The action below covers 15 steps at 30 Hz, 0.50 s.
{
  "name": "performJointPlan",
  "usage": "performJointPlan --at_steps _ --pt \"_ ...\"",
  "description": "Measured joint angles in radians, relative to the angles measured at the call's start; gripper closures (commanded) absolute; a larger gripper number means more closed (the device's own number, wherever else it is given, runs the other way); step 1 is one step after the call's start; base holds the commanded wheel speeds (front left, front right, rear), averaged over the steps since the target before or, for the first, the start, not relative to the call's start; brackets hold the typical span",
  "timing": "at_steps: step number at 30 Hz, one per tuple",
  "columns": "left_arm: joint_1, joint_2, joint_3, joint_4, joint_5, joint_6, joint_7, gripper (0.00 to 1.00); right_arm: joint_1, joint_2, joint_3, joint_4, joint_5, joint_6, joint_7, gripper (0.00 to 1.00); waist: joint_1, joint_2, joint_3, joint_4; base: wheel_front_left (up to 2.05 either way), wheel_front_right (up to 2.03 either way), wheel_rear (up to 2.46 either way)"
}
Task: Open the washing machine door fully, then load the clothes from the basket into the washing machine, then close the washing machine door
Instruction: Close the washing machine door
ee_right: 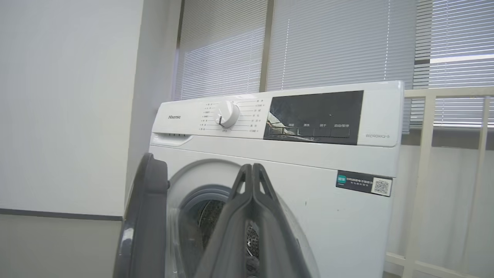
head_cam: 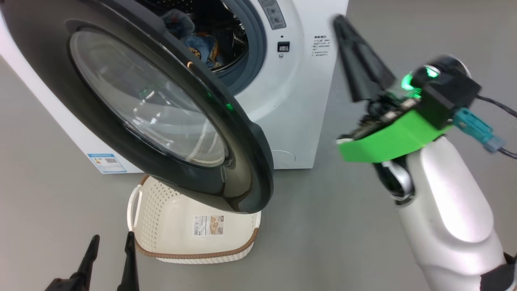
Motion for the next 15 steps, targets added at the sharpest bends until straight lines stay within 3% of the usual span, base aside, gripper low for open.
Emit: performJointPlan --at_steps 9,15 --pt "-0.015 0.001 -0.004 0.000 -0.007 0.000 -0.007 0.00 -0.026 0.000 0.250 -0.139 0.123 0.000 0.151 1.00 0.0000 0.0000 0.005 0.021 0.00 0.00 0.00" --pt "-0.015 0.000 -0.009 0.005 -0.015 0.003 -0.016 0.00 0.002 -0.026 0.365 -0.157 0.188 0.000 0.281 1.00 0.0000 0.0000 0.006 0.039 0.00 0.00 0.00"
